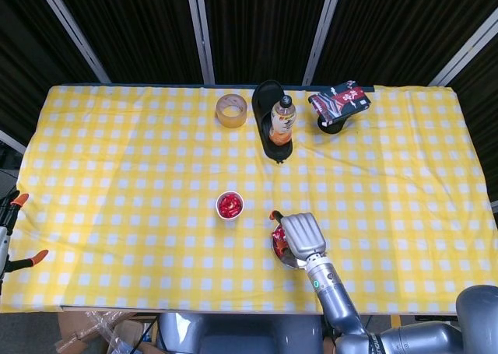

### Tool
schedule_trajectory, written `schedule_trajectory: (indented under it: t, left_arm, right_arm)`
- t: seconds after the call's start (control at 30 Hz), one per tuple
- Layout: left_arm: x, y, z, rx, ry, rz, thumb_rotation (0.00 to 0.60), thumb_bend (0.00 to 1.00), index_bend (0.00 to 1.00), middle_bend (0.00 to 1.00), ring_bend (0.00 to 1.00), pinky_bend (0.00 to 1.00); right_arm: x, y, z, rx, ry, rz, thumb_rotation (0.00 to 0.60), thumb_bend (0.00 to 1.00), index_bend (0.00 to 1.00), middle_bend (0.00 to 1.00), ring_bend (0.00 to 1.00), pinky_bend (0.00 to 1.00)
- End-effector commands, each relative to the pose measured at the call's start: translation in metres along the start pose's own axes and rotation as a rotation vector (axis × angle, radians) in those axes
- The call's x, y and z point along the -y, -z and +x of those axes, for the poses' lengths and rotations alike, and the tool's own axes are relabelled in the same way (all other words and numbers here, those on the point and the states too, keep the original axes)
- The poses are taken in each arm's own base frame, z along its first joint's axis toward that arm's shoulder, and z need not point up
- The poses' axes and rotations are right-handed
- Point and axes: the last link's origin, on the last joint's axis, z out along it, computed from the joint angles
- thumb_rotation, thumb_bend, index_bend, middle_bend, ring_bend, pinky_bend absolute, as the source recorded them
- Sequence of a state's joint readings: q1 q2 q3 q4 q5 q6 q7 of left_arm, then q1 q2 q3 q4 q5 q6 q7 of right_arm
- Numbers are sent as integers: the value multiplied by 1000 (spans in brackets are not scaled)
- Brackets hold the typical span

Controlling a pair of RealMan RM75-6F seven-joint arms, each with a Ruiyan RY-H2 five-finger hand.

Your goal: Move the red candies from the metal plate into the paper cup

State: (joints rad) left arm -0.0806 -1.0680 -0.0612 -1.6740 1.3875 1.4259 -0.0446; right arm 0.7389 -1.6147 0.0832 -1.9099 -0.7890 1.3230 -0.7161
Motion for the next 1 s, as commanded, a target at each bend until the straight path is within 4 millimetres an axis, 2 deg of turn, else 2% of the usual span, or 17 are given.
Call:
schedule_trajectory:
  t: [0.03,0.33,1.0]
  left_arm:
    - [0,0,0,-3,-1,-2,600,46,0,0,0,0]
    - [0,1,0,-9,-6,-4,600,46,0,0,0,0]
    - [1,1,0,-11,-8,3,600,46,0,0,0,0]
  right_arm:
    - [-5,5,-9,11,-12,-6,600,390,313,886,902,897]
    - [-16,13,-28,36,-13,-23,600,391,361,886,902,897]
    - [-23,16,-49,69,-33,-32,600,390,398,886,902,897]
